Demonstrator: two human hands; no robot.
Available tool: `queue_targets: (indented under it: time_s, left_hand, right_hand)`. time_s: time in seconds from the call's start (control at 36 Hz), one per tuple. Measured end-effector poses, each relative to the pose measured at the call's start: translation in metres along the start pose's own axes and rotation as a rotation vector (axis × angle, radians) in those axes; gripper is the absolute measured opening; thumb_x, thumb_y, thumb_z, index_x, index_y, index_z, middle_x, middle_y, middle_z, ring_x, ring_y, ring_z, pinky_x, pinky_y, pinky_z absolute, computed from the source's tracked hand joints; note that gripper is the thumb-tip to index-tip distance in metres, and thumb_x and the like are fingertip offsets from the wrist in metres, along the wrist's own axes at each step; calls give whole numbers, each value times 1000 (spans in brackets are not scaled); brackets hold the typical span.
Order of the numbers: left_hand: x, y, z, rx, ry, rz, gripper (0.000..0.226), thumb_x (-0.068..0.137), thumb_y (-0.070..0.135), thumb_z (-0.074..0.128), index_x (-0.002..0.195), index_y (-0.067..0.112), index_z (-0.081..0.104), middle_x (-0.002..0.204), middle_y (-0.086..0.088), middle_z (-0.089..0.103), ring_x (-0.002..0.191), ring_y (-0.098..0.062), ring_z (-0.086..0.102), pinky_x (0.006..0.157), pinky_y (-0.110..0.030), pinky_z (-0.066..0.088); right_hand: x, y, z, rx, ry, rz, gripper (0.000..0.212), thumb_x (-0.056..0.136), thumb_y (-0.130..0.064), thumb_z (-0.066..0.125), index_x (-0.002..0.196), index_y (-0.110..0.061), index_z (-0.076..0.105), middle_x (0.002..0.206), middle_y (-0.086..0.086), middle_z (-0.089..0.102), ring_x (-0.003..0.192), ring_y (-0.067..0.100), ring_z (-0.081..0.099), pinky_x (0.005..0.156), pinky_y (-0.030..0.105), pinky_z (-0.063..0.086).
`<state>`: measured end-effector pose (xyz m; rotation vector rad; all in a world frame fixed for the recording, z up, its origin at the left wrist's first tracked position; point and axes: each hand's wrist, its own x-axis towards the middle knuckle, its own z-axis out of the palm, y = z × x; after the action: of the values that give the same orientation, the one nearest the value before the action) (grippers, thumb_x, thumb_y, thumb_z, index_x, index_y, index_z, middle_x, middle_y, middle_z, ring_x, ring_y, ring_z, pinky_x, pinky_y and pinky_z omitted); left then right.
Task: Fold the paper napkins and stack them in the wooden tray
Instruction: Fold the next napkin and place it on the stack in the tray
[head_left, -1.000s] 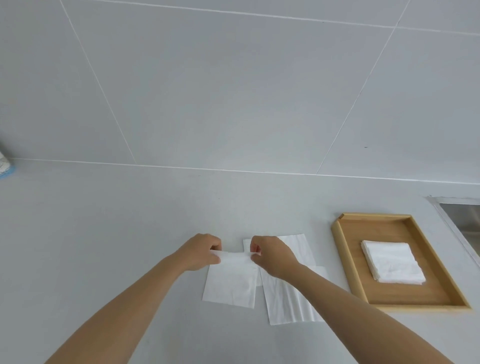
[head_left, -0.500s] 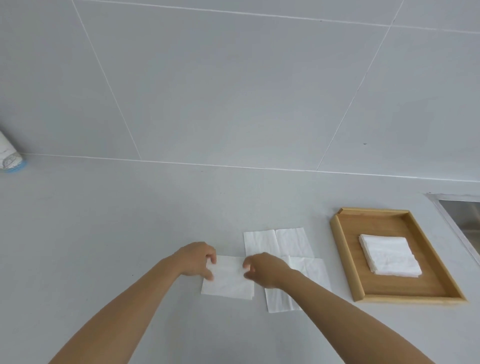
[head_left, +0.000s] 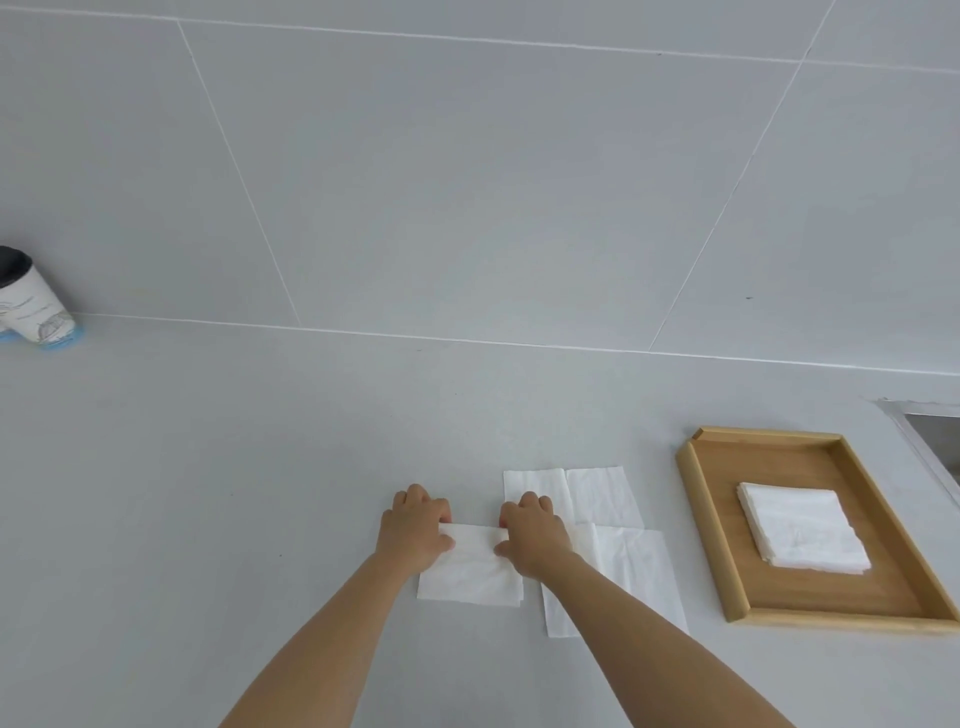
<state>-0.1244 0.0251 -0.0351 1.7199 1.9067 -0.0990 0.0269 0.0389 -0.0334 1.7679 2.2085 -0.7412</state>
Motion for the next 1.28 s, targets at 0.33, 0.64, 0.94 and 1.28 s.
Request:
queue_targets:
  time_s: [0.33,0.64,0.94,1.28]
  left_hand:
    - [1,16,-27,-731,62,-7,28,84,3,59,62,17,48,68,2,50,65,-15,46,58,-23,34]
    - [10,111,-43,-925,104,95,20,87,-1,46,95,18,44,79,-15,51,72,-25,49,61,-27,43]
    - [23,224,-12,-898,90,163,18,85,-4,53,87,9,66,88,-5,53,80,-22,54,59,-23,45]
    - [29,324,47,-554,-96,239,52,81,0,63,130,13,51,141,-8,48,129,-23,45,106,-28,37]
  right_hand:
    - [-4,30,-33,775,70,28,23,89,-13,53,68,-15,43,65,-5,41,63,12,41,58,20,33]
    - [-21,104,-79,1178,248,165,9,90,-18,54,86,-13,48,78,4,47,62,16,42,53,25,34]
    - [-64,213,-110,1130,352,145,24,80,2,61,87,-20,53,100,7,50,88,23,48,58,23,37]
    - [-87,317,-105,809,369,350,35,88,5,48,119,-9,57,127,7,53,94,16,47,69,20,39]
